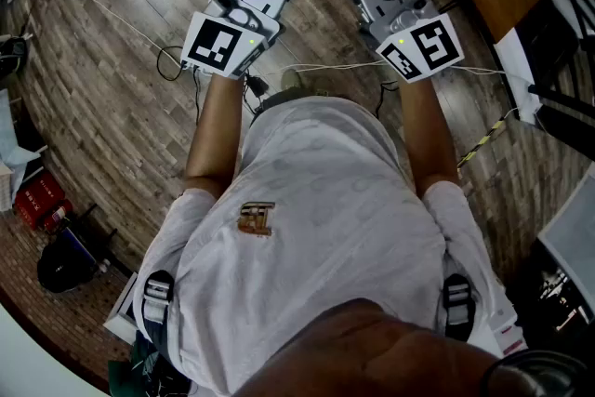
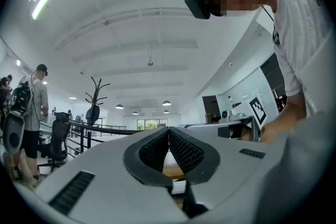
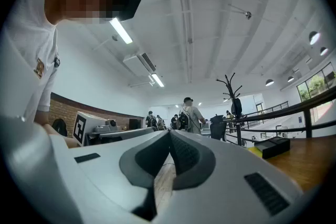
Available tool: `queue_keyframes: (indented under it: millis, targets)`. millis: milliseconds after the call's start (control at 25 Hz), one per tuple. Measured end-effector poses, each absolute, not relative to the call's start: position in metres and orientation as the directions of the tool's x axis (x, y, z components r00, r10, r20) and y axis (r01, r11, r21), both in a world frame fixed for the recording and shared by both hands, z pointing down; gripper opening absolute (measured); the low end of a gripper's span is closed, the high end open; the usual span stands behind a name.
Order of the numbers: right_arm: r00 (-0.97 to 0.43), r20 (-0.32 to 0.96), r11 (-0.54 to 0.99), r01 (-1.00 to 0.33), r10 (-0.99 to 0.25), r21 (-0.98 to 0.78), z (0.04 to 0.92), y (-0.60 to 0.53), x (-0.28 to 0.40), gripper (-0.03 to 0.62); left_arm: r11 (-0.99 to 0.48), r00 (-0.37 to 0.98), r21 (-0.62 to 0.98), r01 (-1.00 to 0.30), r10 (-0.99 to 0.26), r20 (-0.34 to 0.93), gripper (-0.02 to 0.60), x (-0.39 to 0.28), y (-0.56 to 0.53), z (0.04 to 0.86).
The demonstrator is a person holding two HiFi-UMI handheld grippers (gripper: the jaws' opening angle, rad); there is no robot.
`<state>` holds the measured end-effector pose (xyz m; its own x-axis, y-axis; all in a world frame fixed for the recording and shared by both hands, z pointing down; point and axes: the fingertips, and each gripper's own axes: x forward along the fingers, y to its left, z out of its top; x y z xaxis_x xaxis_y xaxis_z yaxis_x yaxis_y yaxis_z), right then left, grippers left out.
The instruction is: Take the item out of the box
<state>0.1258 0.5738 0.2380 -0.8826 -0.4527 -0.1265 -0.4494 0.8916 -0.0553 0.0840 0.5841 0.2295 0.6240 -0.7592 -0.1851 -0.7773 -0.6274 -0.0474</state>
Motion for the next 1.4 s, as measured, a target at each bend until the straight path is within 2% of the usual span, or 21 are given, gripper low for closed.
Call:
queue_keyframes:
  millis: [440, 1400]
  targets:
    - [-0.876, -0.135, 0.886, -0.457, -0.464, -0.081, 0.242, 0.561, 0.106, 0.032, -0.643, 0.637, -0.032, -0.766, -0.749, -0.184, 0.020, 0.063, 0.568, 0.237]
    - [-0.840, -0.118, 0.848, -0.524, -0.530, -0.079, 0.249, 0.512, 0.046, 0.032, -0.654, 0.642, -0.002, -0.756, -0.741, -0.196, 0.020, -0.031, 0.518, 0.245]
